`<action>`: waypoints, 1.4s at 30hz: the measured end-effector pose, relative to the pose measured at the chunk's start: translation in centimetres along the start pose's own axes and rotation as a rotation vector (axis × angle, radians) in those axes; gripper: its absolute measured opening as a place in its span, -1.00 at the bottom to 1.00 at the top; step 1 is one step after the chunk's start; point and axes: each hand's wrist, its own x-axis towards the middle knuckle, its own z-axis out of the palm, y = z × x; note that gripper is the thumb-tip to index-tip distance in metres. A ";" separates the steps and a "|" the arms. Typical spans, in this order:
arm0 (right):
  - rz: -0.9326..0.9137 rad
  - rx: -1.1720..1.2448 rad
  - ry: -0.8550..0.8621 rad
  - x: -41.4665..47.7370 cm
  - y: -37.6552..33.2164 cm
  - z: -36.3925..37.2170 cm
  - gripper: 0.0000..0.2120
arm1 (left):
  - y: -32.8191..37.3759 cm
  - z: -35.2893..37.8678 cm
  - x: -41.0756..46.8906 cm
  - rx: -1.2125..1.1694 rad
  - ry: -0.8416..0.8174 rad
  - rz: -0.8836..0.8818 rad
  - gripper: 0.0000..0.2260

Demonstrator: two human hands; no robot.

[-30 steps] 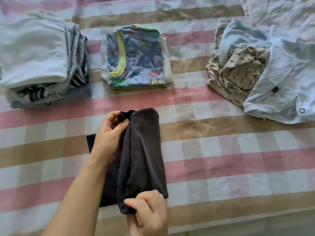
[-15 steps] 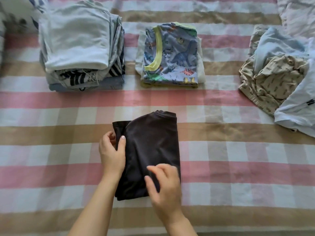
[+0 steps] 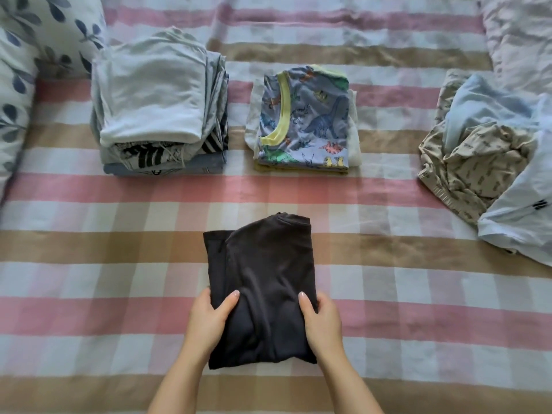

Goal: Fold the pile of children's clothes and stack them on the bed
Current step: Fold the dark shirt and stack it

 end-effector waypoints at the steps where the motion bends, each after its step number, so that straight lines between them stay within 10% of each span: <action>1: -0.023 0.022 -0.004 -0.4 -0.4 -0.6 -0.82 | 0.5 -0.1 -0.6 -0.015 0.015 0.021 -0.87; 24: -0.543 0.151 0.149 18.5 -29.7 -11.4 -0.85 | 32.9 6.3 14.9 -0.218 -0.244 0.440 -0.85; 42: -0.063 0.102 0.130 21.9 -14.9 -5.9 -0.80 | 21.3 7.5 16.9 0.172 0.092 0.265 -0.69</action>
